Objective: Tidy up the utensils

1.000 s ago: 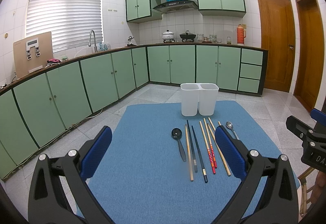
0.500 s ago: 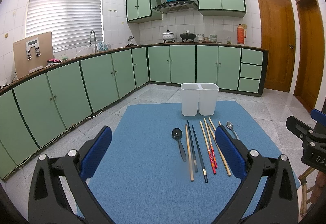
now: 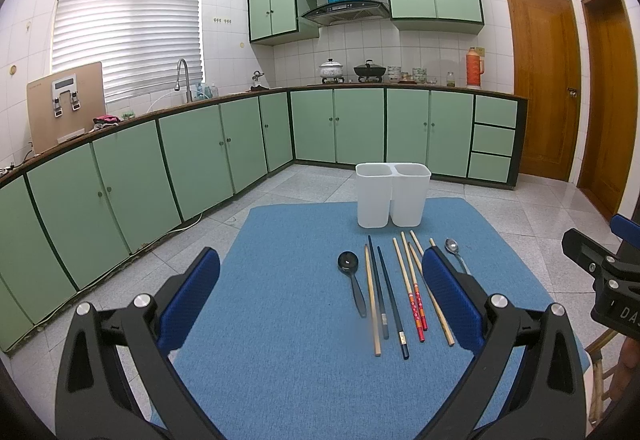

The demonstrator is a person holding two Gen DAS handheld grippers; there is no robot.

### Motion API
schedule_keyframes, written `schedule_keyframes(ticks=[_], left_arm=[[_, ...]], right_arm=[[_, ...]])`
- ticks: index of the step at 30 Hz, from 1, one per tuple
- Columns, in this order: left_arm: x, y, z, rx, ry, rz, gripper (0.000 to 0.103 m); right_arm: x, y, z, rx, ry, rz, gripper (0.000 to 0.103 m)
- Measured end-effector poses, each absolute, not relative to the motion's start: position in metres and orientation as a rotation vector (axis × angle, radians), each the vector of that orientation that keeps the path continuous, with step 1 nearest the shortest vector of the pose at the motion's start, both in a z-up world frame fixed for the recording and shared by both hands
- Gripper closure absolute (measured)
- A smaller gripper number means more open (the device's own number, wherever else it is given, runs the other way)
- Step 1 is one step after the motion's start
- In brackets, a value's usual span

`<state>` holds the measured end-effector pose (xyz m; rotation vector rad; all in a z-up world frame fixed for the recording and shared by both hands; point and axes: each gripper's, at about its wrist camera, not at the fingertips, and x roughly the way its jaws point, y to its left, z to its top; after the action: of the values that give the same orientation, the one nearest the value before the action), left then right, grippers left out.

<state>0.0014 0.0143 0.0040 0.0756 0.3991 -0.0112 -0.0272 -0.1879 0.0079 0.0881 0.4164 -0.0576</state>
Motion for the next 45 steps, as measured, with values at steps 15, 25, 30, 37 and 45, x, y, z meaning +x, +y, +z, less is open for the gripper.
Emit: schedule_keyframes(ticks=[15, 25, 30, 37, 45], left_arm=[[0.034, 0.050, -0.002, 0.047, 0.464, -0.014, 0.005], [0.096, 0.050, -0.019, 0.070, 0.580, 0.012, 0.005], [0.144, 0.050, -0.033, 0.072, 0.662, 0.007, 0.005], [0.220, 0.045, -0.069, 0.081, 0.828, -0.014, 0.005], [0.269, 0.043, -0.111, 0.036, 0.992, -0.024, 0.018]], right_arm=[[-0.005, -0.193, -0.002, 0.082, 0.453, -0.073, 0.006], [0.052, -0.204, -0.009, 0.052, 0.520, -0.061, 0.012], [0.091, -0.215, -0.019, 0.060, 0.599, -0.033, 0.022], [0.168, -0.228, -0.059, 0.083, 0.792, 0.040, 0.042], [0.220, -0.225, -0.100, 0.079, 0.924, 0.075, 0.050]])
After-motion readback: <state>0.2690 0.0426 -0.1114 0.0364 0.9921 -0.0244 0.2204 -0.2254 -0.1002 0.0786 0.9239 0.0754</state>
